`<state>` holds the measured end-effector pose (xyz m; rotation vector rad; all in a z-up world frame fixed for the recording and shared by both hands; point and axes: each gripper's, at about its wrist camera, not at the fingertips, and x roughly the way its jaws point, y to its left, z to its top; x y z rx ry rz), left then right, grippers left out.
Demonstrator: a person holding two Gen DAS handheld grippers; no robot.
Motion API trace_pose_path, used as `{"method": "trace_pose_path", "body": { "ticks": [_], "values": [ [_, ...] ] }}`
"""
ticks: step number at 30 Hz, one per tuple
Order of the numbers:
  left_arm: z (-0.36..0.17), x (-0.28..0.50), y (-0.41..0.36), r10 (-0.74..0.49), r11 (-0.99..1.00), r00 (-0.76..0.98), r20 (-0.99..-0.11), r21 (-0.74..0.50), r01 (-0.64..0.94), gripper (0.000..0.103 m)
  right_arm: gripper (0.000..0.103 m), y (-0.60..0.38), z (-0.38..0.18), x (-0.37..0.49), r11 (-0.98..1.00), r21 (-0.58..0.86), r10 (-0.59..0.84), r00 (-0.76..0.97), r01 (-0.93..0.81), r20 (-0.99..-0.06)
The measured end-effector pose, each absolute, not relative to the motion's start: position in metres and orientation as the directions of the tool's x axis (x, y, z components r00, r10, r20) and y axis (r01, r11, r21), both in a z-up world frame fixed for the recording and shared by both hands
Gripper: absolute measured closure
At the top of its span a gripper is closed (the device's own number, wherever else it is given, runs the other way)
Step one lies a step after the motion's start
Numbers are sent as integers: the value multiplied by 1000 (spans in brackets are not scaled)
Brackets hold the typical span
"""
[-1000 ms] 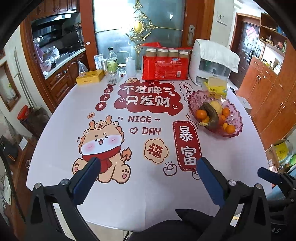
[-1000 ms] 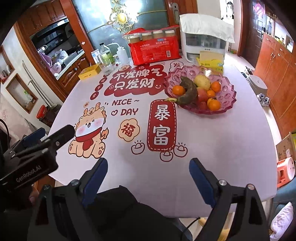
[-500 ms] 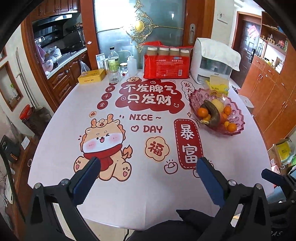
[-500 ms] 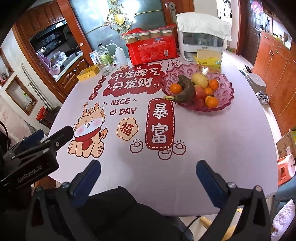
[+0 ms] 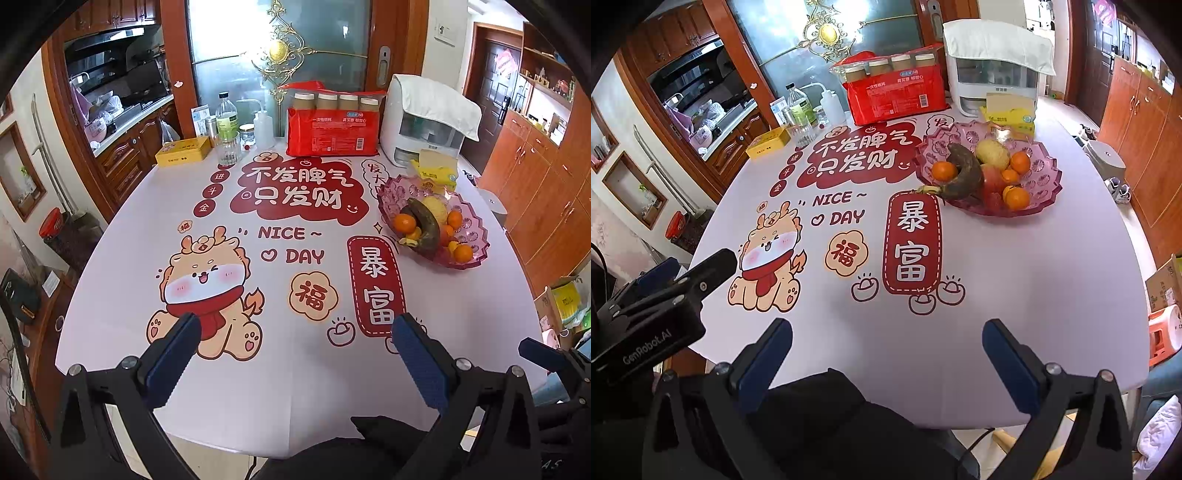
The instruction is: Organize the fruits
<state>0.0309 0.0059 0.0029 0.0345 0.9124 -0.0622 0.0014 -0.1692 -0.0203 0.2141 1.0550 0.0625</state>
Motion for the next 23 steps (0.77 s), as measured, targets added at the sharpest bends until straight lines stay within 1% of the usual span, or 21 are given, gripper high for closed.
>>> {"method": "trace_pose_path", "body": {
  "ticks": [23],
  "values": [
    [-2,32,7,-33,998,605,-795,8,64,1,0,-165,-29,0,977,210,161,485,47,-860]
  ]
}}
